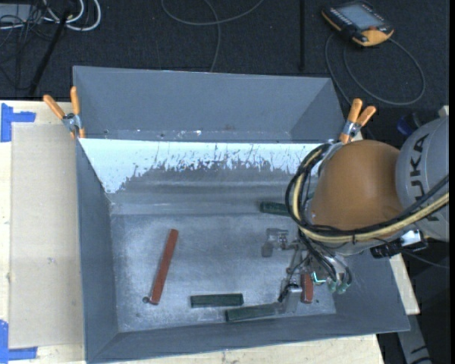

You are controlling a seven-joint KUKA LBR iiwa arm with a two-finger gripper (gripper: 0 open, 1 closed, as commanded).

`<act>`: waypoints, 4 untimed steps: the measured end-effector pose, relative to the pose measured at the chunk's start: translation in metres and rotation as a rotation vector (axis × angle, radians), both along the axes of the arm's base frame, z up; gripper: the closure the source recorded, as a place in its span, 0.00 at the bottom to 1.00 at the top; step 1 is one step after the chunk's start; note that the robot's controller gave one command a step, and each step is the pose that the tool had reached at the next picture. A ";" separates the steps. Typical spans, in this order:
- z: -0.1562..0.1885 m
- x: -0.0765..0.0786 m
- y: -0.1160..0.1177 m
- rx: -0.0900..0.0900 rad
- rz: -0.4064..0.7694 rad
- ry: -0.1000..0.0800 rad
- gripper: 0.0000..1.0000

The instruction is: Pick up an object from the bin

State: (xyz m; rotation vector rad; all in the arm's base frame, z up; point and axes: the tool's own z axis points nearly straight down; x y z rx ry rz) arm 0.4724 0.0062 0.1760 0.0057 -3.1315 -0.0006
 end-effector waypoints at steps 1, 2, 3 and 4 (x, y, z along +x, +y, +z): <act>0.004 0.002 0.000 0.000 0.000 -0.008 0.00; -0.054 0.003 0.037 0.000 0.087 -0.013 0.00; -0.048 0.004 0.069 0.000 0.087 -0.004 0.00; -0.046 0.006 0.079 0.000 -0.025 -0.009 0.00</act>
Offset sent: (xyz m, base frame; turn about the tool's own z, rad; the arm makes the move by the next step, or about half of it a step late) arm 0.0025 0.0693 -0.1060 -0.1581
